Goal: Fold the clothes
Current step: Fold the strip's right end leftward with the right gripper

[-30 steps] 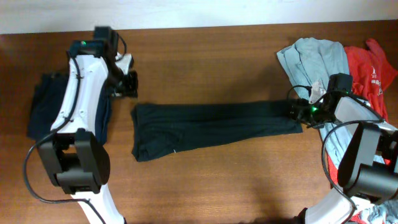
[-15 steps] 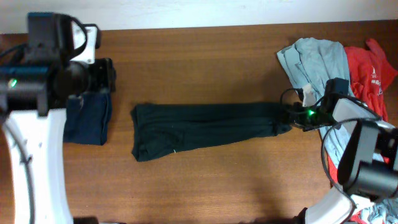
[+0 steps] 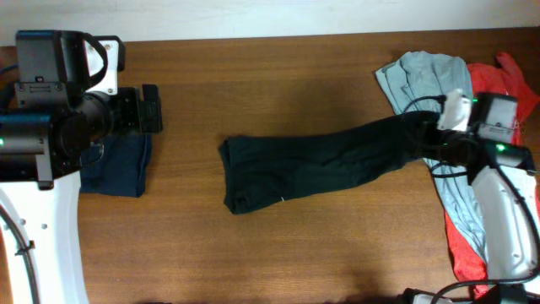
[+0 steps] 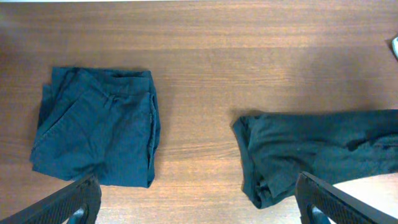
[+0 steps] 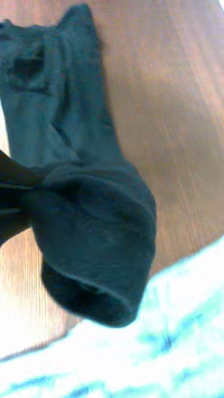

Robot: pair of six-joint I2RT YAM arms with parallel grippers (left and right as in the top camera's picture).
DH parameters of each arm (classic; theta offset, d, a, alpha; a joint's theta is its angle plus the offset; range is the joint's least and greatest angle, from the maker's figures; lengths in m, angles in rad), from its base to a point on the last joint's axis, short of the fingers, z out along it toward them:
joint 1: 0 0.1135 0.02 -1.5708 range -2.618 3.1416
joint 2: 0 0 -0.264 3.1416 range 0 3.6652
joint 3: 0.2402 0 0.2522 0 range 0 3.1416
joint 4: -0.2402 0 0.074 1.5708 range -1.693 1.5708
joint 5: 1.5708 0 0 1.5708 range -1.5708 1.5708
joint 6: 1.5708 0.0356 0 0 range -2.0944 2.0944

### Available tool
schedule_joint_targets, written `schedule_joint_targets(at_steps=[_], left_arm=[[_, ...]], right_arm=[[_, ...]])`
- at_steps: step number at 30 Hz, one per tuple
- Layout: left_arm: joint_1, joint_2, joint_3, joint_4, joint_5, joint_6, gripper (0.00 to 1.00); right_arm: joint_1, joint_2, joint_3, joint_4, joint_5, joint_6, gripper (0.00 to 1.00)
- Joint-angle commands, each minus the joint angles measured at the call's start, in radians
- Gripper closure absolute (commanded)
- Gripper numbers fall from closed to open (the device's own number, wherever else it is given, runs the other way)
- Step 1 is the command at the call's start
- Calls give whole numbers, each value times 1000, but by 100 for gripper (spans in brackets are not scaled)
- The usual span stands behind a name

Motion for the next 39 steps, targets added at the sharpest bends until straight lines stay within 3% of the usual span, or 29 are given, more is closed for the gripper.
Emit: schedule_joint_targets(at_steps=[1, 12, 29, 39], left_arm=[[7, -3, 12, 2, -14, 6, 1], [7, -3, 12, 2, -14, 5, 1], [7, -3, 12, 2, -14, 6, 1], [7, -3, 12, 2, -14, 6, 1]], right_arm=[[109, 27, 5, -4, 32, 13, 96], [285, 169, 5, 4, 129, 35, 96], [312, 198, 4, 11, 75, 35, 96], [499, 222, 3, 48, 79, 70, 95]])
